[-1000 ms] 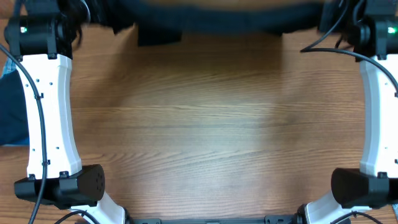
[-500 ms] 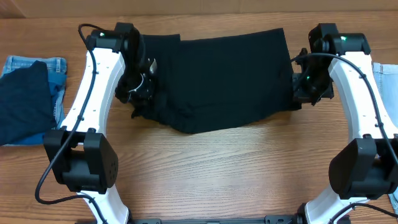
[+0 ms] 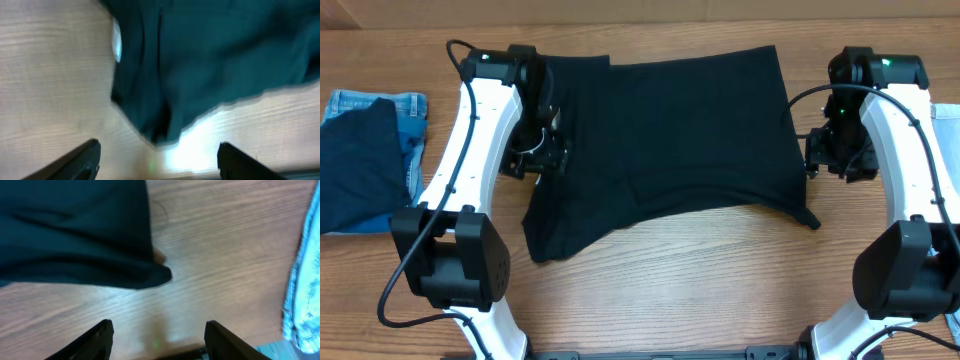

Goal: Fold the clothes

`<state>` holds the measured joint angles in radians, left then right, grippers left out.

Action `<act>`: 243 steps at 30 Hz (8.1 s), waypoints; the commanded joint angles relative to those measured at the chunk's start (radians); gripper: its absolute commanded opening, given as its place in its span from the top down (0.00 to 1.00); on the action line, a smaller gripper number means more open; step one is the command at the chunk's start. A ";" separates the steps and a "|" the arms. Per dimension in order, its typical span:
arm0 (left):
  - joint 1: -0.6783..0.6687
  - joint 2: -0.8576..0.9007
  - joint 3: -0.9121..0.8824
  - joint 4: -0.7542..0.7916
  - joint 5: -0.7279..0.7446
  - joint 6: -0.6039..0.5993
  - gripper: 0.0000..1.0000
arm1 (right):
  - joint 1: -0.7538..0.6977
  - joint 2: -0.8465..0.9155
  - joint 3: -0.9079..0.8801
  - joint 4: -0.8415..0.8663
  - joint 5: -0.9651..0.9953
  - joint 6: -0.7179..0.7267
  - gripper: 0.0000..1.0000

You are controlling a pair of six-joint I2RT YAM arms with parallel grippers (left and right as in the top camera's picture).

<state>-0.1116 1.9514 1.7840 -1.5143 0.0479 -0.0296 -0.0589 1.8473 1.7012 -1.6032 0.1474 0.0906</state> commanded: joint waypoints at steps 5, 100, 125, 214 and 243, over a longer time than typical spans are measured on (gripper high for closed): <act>-0.023 0.007 -0.045 0.126 0.090 -0.003 0.34 | -0.002 -0.004 -0.001 0.027 -0.071 0.007 0.38; -0.097 -0.306 -0.483 0.405 0.075 -0.034 0.96 | -0.417 -0.089 -0.492 0.428 -0.536 0.192 0.45; -0.097 -0.306 -0.483 0.413 0.075 -0.030 0.96 | -0.459 -0.099 -0.803 0.674 -0.646 0.084 0.96; 0.046 -0.127 -0.489 0.922 -0.144 -0.151 0.93 | -0.133 -0.051 -0.529 1.071 -0.248 0.016 0.39; 0.046 -0.127 -0.489 0.905 -0.133 -0.151 0.92 | -0.133 0.025 -0.591 1.136 -0.296 -0.054 0.52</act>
<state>-0.0757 1.8072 1.2907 -0.6075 -0.0799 -0.1665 -0.1886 1.8694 1.0889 -0.4580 -0.1905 0.0277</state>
